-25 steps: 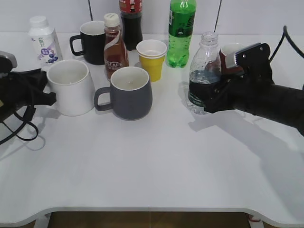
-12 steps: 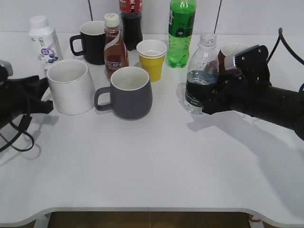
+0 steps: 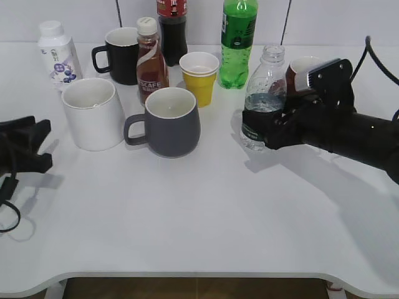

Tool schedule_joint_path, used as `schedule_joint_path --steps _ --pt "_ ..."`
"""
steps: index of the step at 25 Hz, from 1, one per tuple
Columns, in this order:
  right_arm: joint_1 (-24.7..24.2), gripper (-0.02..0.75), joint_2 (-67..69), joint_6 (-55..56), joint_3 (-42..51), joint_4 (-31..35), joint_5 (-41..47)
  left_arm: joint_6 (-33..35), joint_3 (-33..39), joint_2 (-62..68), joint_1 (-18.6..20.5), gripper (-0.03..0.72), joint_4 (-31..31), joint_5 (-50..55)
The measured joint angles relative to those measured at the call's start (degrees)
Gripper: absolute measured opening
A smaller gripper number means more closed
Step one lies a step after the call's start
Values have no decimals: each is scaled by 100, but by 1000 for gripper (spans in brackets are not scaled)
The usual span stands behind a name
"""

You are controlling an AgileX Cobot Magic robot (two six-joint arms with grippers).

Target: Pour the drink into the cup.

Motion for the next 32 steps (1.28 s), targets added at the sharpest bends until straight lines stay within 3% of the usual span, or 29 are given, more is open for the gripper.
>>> schedule_joint_path --steps 6,9,11,13,16,20,25,27,28,30,32 --pt "0 653 -710 -31 0 43 197 -166 21 -1587 0 217 0 1496" --pt "0 654 -1690 197 -10 17 860 -499 -49 -2982 0 220 6 3148" --pt "0 654 -2437 598 -23 -210 1481 -617 -293 -4098 0 231 6 4825" --pt "0 650 -3254 1117 -42 -794 2183 -673 -721 -5116 -25 257 0 6433" --pt "6 623 -4342 2377 -42 -2301 3268 -692 -1365 -6518 -75 329 -50 8602" --pt "6 587 -5667 4200 63 -4432 4456 -698 -1809 -7722 -81 484 -79 10389" --pt "6 572 -7229 5118 878 -5970 5163 -703 -1933 -8883 -81 527 -99 11997" --pt "6 548 -7634 4977 1248 -5890 5867 -709 -1939 -9197 -81 529 -93 12340" --pt "6 536 -7762 4572 1389 -5433 6264 -709 -1939 -9320 -81 529 -71 12476" --pt "6 522 -7924 2933 1467 -3698 7032 -695 -1944 -9490 -81 527 -42 12753" --pt "6 517 -7916 682 1427 -1449 8047 -659 -1944 -9566 -81 525 -70 13032"
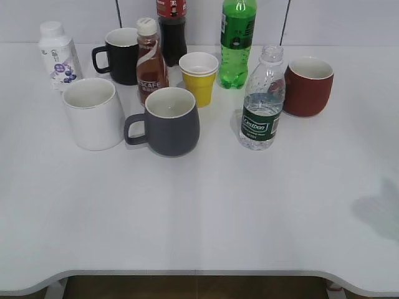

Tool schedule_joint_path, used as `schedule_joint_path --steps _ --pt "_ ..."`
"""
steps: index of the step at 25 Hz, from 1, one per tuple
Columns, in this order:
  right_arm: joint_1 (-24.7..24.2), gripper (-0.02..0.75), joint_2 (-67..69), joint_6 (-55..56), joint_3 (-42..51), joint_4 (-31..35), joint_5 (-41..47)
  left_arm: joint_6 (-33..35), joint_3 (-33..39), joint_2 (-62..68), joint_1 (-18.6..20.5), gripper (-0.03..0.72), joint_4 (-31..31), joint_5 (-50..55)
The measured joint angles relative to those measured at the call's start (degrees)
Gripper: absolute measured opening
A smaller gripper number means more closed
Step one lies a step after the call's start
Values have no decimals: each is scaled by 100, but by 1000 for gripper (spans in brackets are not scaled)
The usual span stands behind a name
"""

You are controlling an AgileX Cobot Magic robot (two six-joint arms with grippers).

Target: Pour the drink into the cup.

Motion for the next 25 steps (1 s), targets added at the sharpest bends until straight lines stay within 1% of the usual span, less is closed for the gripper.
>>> schedule_joint_path --steps 1,3,4,8,11,13,16,20,22,25 --pt "0 515 -10 -744 -46 891 438 58 0 -37 0 524 -39 111" --pt "0 515 -114 -1411 -291 2105 1077 153 0 -124 0 525 -167 291" --pt "0 515 -200 -1619 -477 2562 1336 174 0 -189 0 524 -223 358" --pt "0 514 -604 -2049 -1116 3715 2738 207 57 -483 0 515 -300 396" --pt "0 514 -1075 -2274 -1158 4367 3692 221 325 -538 0 512 -329 396" --pt "0 514 -1539 -2324 -1007 4553 4066 226 379 -538 0 510 -385 361" --pt "0 512 -2249 -2355 -839 4609 4227 226 463 -538 0 503 -454 133" --pt "0 512 -2880 -2359 -729 4478 3898 244 590 -538 0 494 -530 -31" --pt "0 512 -2922 -2383 -600 4400 3579 249 591 -538 0 491 -541 -61" --pt "0 512 -2922 -2431 -545 4401 3445 249 597 -538 0 491 -541 -63"
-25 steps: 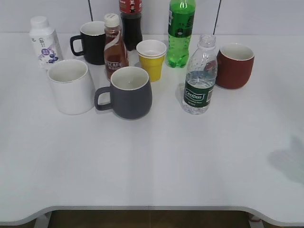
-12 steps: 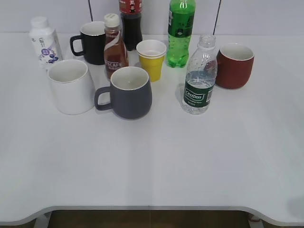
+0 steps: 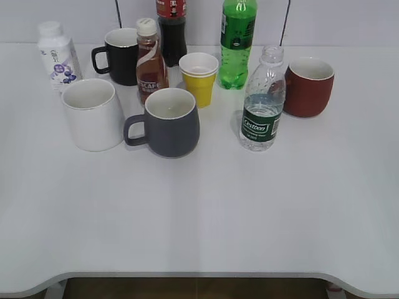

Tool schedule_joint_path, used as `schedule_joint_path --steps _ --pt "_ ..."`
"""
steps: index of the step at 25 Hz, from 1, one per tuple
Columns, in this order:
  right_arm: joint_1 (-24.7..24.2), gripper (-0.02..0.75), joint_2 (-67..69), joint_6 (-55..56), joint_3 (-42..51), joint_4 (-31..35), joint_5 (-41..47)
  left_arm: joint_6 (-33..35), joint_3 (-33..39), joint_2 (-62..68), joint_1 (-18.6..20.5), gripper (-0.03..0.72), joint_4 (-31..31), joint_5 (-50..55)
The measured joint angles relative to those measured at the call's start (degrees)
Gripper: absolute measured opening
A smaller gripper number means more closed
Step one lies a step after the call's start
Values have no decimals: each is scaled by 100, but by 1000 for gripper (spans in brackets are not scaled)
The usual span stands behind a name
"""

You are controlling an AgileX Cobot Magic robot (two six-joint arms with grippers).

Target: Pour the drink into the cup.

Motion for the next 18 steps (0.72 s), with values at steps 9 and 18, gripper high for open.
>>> schedule_joint_path --steps 9,18 --pt "0 512 0 -16 0 6 -77 0 0 0 0 490 0 0" --pt "-724 508 0 -21 6 6 -96 0 0 0 318 443 0 -5"
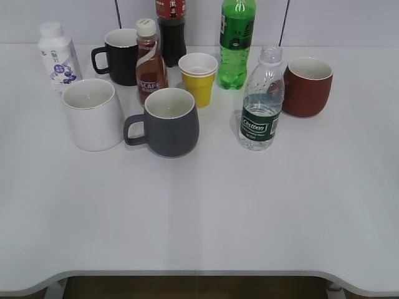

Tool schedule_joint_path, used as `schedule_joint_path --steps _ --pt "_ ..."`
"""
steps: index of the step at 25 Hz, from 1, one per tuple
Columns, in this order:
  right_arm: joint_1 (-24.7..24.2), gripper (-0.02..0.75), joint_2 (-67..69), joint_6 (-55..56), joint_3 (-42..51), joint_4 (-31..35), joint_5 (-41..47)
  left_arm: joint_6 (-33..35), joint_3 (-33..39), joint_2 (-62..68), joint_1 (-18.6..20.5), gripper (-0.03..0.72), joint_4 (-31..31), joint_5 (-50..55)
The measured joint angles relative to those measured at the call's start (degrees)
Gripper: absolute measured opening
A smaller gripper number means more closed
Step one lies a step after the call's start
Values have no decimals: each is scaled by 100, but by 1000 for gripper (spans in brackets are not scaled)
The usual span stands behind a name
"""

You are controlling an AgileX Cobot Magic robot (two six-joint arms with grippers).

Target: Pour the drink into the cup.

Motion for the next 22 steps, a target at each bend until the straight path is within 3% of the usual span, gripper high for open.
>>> schedule_joint_path --steps 4,22 --pt "-424 505 0 0 0 0 1 0 0 0 166 414 0 0" --pt "-451 504 -6 -6 0 0 1 0 0 0 203 351 0 0"
